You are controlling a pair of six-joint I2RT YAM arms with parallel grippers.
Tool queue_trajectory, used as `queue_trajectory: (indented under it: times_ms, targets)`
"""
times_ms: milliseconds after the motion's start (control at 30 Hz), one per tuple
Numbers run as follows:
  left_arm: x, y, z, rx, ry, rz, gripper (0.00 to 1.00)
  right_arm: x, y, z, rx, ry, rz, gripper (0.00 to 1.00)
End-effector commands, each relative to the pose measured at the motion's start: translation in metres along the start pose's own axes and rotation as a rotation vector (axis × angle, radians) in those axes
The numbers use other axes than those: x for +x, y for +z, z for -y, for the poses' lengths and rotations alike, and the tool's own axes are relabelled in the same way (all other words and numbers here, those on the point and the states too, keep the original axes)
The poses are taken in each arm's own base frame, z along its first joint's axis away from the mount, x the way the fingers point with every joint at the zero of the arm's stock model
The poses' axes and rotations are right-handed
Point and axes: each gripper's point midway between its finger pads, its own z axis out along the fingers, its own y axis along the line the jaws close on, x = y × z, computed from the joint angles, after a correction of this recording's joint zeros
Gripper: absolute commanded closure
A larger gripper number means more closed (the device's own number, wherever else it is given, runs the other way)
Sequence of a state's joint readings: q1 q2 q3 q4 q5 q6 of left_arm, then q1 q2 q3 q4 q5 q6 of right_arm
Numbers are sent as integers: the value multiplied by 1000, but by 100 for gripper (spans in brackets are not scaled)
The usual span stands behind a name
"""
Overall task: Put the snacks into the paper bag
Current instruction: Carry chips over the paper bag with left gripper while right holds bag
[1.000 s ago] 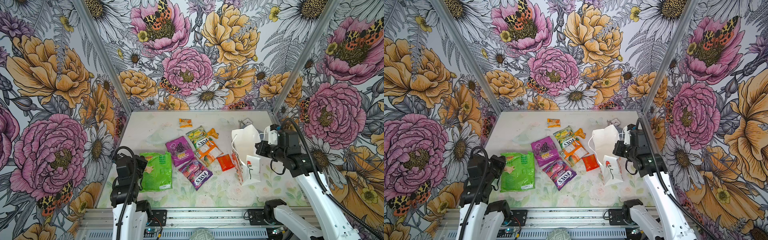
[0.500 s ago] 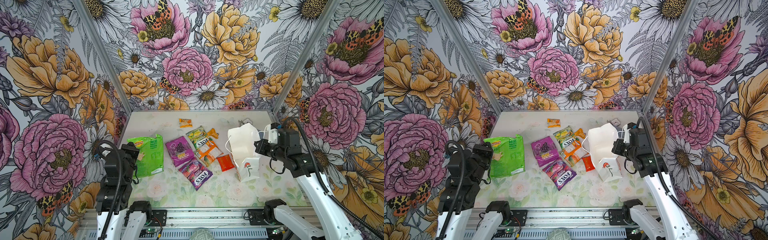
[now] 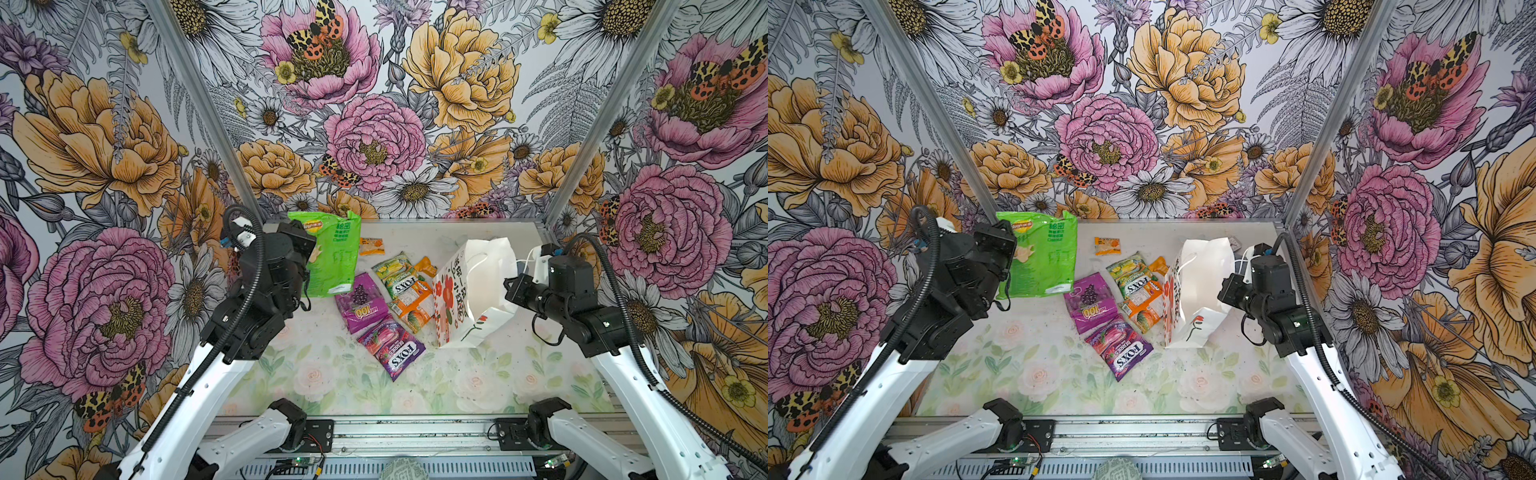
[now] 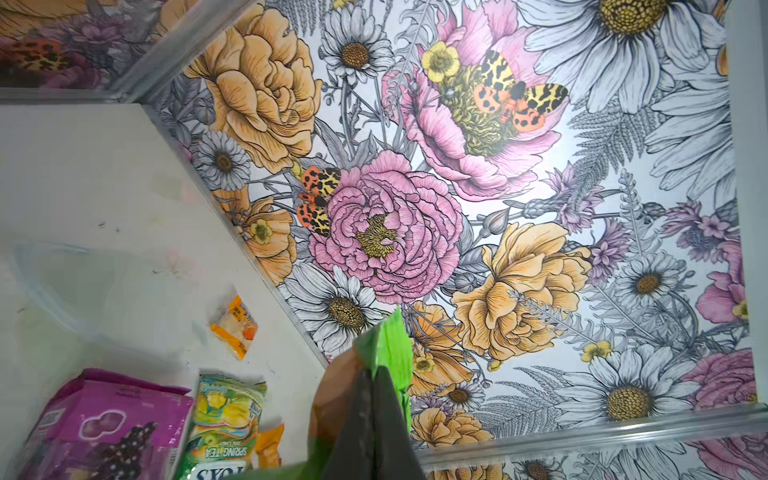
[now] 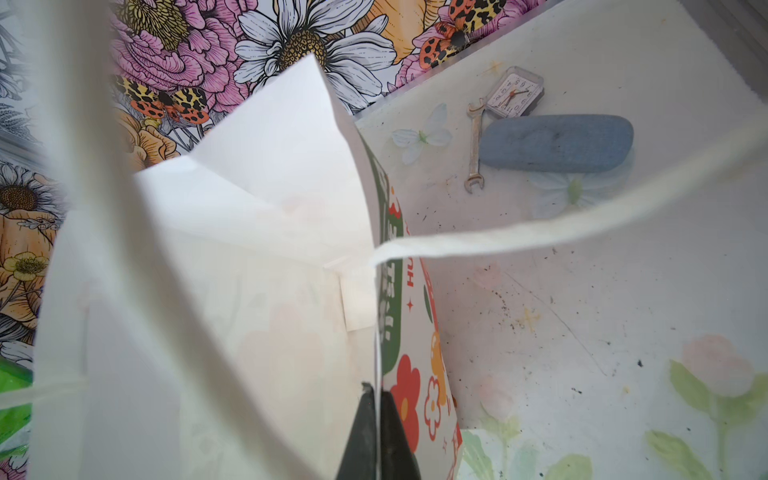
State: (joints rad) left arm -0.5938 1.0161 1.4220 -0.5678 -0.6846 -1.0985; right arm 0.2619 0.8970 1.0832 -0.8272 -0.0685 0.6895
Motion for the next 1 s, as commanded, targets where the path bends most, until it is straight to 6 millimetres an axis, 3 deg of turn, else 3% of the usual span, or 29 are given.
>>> queue_trajectory:
  times_ms: [0, 233, 400, 633, 767, 967]
  targets:
    - [-14, 0, 38, 50, -30, 104, 100, -22, -12, -8, 11, 46, 107, 100]
    - [14, 20, 98, 149, -57, 79, 100, -31, -9, -33, 26, 43, 153, 100]
    - [32, 25, 126, 204, -90, 62, 100, -29, 9, -57, 52, 20, 180, 100]
    - [33, 24, 179, 290, -14, 100, 100, -18, 39, -102, 30, -33, 153, 100]
    - [45, 30, 184, 289, -18, 87, 100, -14, 53, -120, 16, -41, 139, 100]
    - [62, 40, 163, 222, -48, 69, 100, -13, 74, -144, -16, -22, 133, 100]
